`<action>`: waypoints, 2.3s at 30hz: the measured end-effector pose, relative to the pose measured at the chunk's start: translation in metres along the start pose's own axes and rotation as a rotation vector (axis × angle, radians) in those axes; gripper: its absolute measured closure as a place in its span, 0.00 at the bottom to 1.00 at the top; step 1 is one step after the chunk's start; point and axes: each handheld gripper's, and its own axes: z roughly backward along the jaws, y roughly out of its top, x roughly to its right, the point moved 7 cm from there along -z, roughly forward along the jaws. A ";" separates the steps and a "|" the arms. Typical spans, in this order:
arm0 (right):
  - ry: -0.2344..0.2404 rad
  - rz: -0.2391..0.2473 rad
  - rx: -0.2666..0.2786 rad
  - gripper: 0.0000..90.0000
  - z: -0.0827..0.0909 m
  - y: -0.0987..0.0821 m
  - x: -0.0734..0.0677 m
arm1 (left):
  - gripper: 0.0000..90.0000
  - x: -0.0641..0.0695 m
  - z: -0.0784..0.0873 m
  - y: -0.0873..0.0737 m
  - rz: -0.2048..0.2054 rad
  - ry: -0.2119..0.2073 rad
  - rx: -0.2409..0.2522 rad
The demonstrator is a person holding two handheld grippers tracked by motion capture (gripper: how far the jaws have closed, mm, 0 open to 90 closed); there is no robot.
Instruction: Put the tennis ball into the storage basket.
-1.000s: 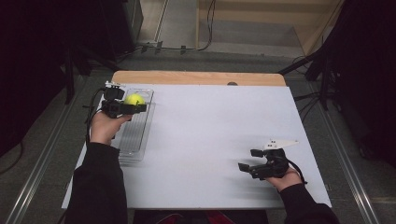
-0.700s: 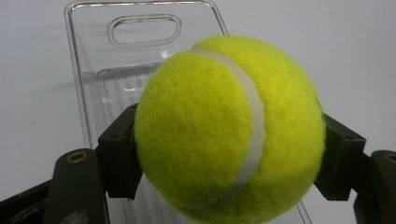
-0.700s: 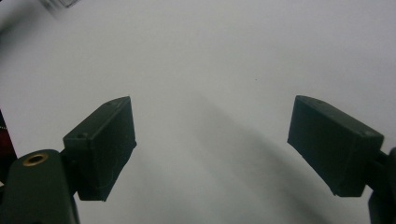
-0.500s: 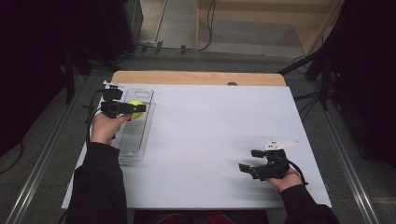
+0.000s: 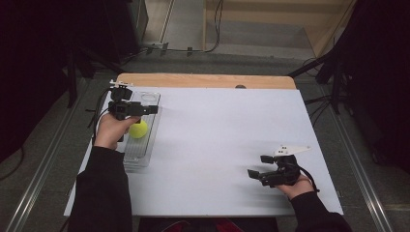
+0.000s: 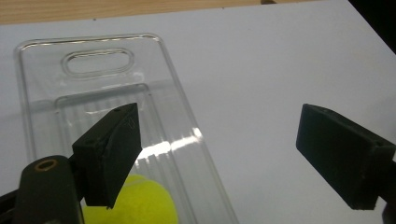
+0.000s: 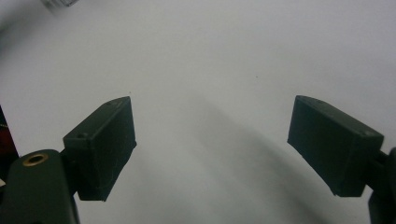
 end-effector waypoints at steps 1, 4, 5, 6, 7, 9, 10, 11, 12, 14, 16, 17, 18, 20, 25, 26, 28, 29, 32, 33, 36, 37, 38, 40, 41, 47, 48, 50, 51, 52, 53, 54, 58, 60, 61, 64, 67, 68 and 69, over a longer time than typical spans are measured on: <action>-0.001 0.002 -0.001 0.15 0.000 0.000 0.000 | 0.16 0.003 0.000 0.001 -0.002 -0.009 0.001; -0.001 -0.001 0.003 0.15 0.000 0.000 0.000 | 0.17 0.013 -0.001 0.002 -0.015 -0.034 0.001; -0.001 -0.001 0.003 0.15 0.000 0.000 0.001 | 0.17 0.017 -0.002 0.003 -0.025 -0.044 0.002; -0.001 -0.001 0.003 0.15 0.001 0.000 0.001 | 0.17 0.019 -0.002 0.003 -0.034 -0.055 0.000; -0.001 -0.003 0.003 0.15 0.001 0.000 0.000 | 0.17 0.022 -0.003 0.003 -0.043 -0.059 0.000; -0.002 -0.003 0.004 0.15 0.001 0.000 0.001 | 0.17 0.027 -0.005 0.002 -0.053 -0.068 -0.005; -0.002 -0.003 0.004 0.15 0.001 0.000 0.001 | 0.17 0.030 -0.007 0.001 -0.058 -0.067 -0.007; -0.001 -0.004 0.004 0.15 0.001 0.000 0.000 | 0.17 0.032 -0.008 0.000 -0.063 -0.070 -0.011; 0.000 -0.006 0.006 0.15 0.001 0.000 0.000 | 0.17 0.035 -0.009 0.000 -0.070 -0.074 -0.015; -0.001 -0.006 0.005 0.15 0.001 0.000 0.000 | 0.17 0.041 -0.011 -0.001 -0.081 -0.083 -0.015; -0.002 -0.005 0.005 0.15 0.001 0.000 0.000 | 0.17 0.046 -0.012 -0.002 -0.089 -0.094 -0.016; 0.000 -0.006 0.006 0.15 0.001 0.000 0.000 | 0.17 0.048 -0.013 -0.002 -0.088 -0.104 -0.018; 0.000 -0.003 0.007 0.15 0.001 0.000 0.000 | 0.17 0.052 -0.013 -0.003 -0.086 -0.118 -0.018; -0.001 -0.005 0.006 0.15 0.001 0.000 0.000 | 0.17 0.058 -0.012 -0.004 -0.099 -0.144 -0.024; -0.001 -0.003 0.005 0.15 0.002 0.000 0.000 | 0.17 0.071 -0.013 -0.008 -0.119 -0.172 -0.022; 0.000 -0.006 0.006 0.15 0.002 0.000 0.000 | 0.17 0.073 -0.013 -0.009 -0.125 -0.175 -0.022; -0.001 -0.004 0.007 0.15 0.002 0.000 0.000 | 0.17 0.075 -0.016 -0.012 -0.129 -0.178 -0.037; -0.001 -0.003 0.005 0.15 0.002 0.000 0.000 | 0.17 0.075 -0.017 -0.014 -0.127 -0.186 -0.038; 0.000 -0.001 0.007 0.15 0.002 0.000 0.000 | 0.17 0.076 -0.019 -0.019 -0.110 -0.206 -0.044; 0.000 -0.002 0.007 0.15 0.002 0.000 0.000 | 0.17 0.076 -0.019 -0.021 -0.106 -0.209 -0.044; 0.000 0.000 0.010 0.15 0.002 0.000 0.000 | 0.17 0.075 -0.021 -0.026 -0.117 -0.192 -0.046; 0.000 0.000 0.010 0.15 0.002 0.000 0.000 | 0.17 0.075 -0.022 -0.027 -0.119 -0.181 -0.047; -0.001 0.000 0.010 0.15 0.002 0.000 0.000 | 0.17 0.074 -0.023 -0.029 -0.123 -0.175 -0.049; 0.001 0.000 0.010 0.15 0.002 0.000 0.000 | 0.17 0.074 -0.024 -0.035 -0.132 -0.167 -0.061; 0.001 0.002 0.011 0.15 0.002 0.000 0.000 | 0.17 0.075 -0.025 -0.037 -0.134 -0.170 -0.065; -0.001 -0.004 0.005 0.15 0.002 0.000 0.001 | 0.17 0.079 -0.025 -0.049 -0.130 -0.181 -0.076; -0.001 -0.004 0.005 0.15 0.002 0.000 0.001 | 0.17 0.079 -0.025 -0.051 -0.130 -0.175 -0.075; -0.001 -0.004 0.004 0.15 0.003 0.000 0.001 | 0.17 0.080 -0.025 -0.056 -0.134 -0.176 -0.079; 0.001 -0.005 0.006 0.15 0.003 0.000 0.001 | 0.17 0.081 -0.025 -0.058 -0.140 -0.173 -0.083; 0.002 -0.005 0.006 0.15 0.003 -0.001 0.001 | 0.17 0.082 -0.026 -0.061 -0.146 -0.174 -0.089; 0.003 -0.004 0.006 0.15 0.003 -0.001 0.001 | 0.17 0.083 -0.026 -0.063 -0.149 -0.173 -0.090; 0.005 -0.004 0.005 0.15 0.003 -0.001 0.001 | 0.17 0.084 -0.026 -0.065 -0.157 -0.169 -0.097; 0.006 -0.006 0.005 0.15 0.003 -0.001 0.001 | 0.17 0.087 -0.027 -0.072 -0.190 -0.168 -0.091; 0.007 -0.006 0.004 0.15 0.003 -0.001 0.000 | 0.20 0.089 -0.028 -0.075 -0.201 -0.159 -0.084; 0.008 -0.005 0.004 0.15 0.003 -0.001 0.000 | 0.20 0.090 -0.028 -0.076 -0.205 -0.156 -0.078; 0.008 -0.007 0.003 0.15 0.003 -0.001 0.000 | 0.20 0.093 -0.028 -0.080 -0.215 -0.174 -0.081; 0.010 -0.007 0.003 0.15 0.003 -0.001 0.000 | 0.20 0.096 -0.029 -0.085 -0.224 -0.177 -0.086; 0.010 -0.005 0.003 0.15 0.002 -0.001 0.000 | 0.20 0.097 -0.029 -0.086 -0.222 -0.180 -0.085; 0.011 -0.008 0.003 0.15 0.002 -0.001 0.000 | 0.20 0.098 -0.029 -0.088 -0.228 -0.182 -0.086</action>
